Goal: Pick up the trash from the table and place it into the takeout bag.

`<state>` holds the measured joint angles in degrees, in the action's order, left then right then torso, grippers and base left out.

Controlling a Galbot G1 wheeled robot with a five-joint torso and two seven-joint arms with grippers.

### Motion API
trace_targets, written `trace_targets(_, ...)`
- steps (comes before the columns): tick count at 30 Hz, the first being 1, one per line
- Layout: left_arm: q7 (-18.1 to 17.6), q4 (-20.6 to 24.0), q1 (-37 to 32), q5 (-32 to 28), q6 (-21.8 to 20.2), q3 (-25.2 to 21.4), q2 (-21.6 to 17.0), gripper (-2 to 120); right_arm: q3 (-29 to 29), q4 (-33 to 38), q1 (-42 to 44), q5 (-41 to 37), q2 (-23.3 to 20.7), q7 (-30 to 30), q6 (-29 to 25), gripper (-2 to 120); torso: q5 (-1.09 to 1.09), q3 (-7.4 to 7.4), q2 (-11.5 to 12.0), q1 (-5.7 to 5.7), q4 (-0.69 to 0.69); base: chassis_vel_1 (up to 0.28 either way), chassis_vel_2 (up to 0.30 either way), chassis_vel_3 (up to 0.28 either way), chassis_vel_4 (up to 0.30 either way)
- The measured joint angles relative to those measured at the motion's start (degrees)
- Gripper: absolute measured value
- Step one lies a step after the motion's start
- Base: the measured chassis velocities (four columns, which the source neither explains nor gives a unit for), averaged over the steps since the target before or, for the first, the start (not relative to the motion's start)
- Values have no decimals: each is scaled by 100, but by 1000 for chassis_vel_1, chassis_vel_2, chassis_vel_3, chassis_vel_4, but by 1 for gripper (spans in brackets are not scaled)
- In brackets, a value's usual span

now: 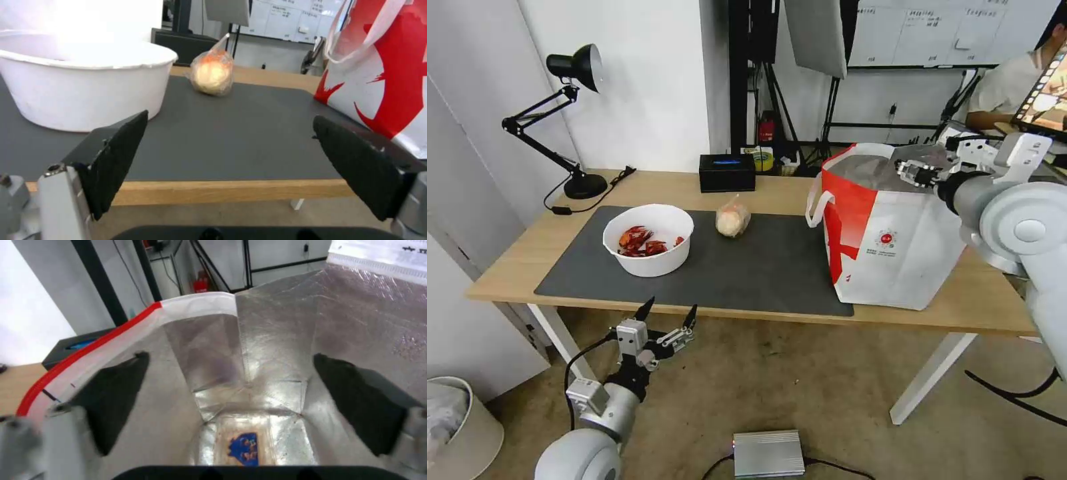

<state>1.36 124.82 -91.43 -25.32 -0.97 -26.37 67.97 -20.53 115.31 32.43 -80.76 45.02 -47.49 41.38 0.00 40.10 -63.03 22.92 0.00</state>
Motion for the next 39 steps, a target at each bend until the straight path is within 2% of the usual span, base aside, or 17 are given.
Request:
trace_targets(2, 1, 2, 3, -1, -1, -5, -8, 100, -1, 11, 27, 155, 5, 120, 0, 99, 0, 0, 0, 0, 0, 0, 0, 0, 0)
trace_targets(8, 0, -12, 1, -3, -2, -26, -20, 100, -3, 32, 77, 258, 13, 197, 0, 100, 0, 0, 0, 0, 0, 0, 0, 0, 0)
trace_targets(15, 1, 5, -29, 8, -1, -27, 27, 100, -105, 112, 129, 354, 106, 636, -77, 100, 0, 0, 0, 0, 0, 0, 0, 0, 0)
trace_targets(19, 2, 16, -37, 14, -2, -31, 30, 100, -105, 248, 173, 469, 182, 1004, -500, 100, 0, 0, 0, 0, 0, 0, 0, 0, 0)
trace_targets(25, 3, 17, -33, 13, -1, -57, 40, 100, -104, 803, 530, 1286, 105, 2055, -1119, 100, -1, 0, 0, 0, 0, 0, 0, 0, 0)
trace_targets(29, 3, 17, -30, 13, -1, -58, 48, 100, -100, 1048, 729, 1397, 76, 2169, -1209, 100, -1, 0, 0, 0, 0, 0, 0, 0, 0)
trace_targets(32, 3, 17, -29, 13, 0, -58, 48, 100, -64, 1446, 1242, 1650, 29, 2434, -1394, 100, -1, 0, 0, 0, 0, 0, 0, 0, 0)
trace_targets(39, 3, 8, -2, 11, 1, -28, 37, 100, 18, 1837, 1989, 2149, 46, 2682, -1679, 100, 0, 0, 0, 0, 0, 0, 0, 0, 0)
